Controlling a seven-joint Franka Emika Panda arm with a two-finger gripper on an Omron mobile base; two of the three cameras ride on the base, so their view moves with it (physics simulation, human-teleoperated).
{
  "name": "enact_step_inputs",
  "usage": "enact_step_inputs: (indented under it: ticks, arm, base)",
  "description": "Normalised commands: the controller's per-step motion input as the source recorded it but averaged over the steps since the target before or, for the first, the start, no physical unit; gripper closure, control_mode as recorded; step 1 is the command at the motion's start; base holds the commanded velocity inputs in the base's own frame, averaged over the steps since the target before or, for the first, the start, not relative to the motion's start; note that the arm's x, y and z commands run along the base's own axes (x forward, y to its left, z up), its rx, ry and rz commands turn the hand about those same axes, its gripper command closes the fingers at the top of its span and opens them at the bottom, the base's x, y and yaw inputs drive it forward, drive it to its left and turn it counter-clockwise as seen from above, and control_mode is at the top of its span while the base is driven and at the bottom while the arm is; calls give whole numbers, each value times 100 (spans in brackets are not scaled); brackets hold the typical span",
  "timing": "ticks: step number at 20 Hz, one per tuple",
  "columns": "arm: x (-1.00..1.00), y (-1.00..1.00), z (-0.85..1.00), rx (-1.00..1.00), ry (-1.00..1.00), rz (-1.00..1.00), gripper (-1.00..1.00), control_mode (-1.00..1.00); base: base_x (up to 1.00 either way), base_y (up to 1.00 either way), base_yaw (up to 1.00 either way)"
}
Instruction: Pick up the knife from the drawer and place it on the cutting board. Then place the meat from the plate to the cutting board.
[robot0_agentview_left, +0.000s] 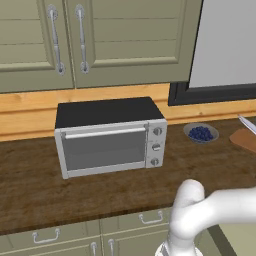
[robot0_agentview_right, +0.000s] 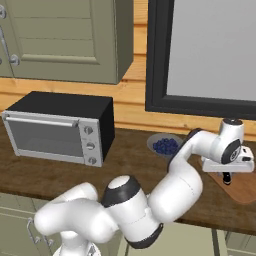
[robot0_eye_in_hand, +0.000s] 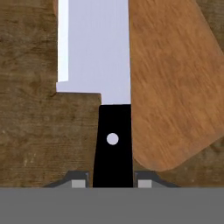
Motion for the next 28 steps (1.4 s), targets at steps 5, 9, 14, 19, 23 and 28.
enact_step_inputs:
  ticks: [5, 9, 14, 19, 23, 28]
  arm:
    - [2, -21, -5, 0, 0, 0, 100, -100]
    - [2, -12, -13, 0, 0, 0, 100, -100]
    - [13, -18, -17, 0, 0, 0, 100, -100]
    - [12, -25, -21, 0, 0, 0, 100, -100]
    - [1, -19, -20, 0, 0, 0, 100, -100]
    - [1, -17, -32, 0, 0, 0, 100, -100]
  base:
    - [0, 0, 0]
    - [0, 0, 0]
    - [0, 0, 0]
    - [0, 0, 0]
    - [0, 0, 0]
    - [0, 0, 0]
